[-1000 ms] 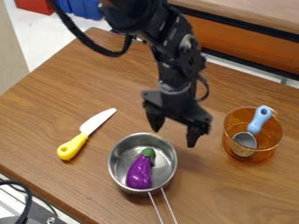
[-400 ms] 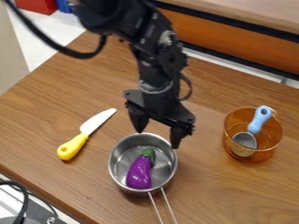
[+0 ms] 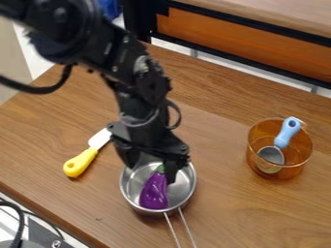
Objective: Move the violet object in the silver pot before the yellow knife
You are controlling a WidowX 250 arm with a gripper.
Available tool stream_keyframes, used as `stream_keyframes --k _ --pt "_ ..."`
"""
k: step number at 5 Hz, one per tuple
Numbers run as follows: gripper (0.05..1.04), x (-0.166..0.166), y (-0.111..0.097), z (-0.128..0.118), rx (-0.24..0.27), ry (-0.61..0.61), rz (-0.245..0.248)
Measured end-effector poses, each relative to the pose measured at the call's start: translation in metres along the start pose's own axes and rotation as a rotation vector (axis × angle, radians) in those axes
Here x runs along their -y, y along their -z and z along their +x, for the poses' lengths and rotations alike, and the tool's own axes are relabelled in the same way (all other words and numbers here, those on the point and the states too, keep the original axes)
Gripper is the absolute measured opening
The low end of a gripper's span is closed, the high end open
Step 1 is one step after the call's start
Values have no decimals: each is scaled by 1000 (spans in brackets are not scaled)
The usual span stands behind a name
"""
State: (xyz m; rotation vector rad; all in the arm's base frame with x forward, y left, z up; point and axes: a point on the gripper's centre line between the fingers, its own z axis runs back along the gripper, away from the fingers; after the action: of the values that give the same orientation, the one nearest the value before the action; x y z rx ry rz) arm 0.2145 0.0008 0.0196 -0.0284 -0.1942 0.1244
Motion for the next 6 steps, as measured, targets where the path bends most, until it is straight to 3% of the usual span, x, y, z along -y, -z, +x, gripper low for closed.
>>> stream_keyframes --k 3,4,6 --pt "999 6 17 -12 -66 9 -26" --pt "999 6 20 -9 -54 -12 -22" --pt "999 2 34 -12 -88 -77 13"
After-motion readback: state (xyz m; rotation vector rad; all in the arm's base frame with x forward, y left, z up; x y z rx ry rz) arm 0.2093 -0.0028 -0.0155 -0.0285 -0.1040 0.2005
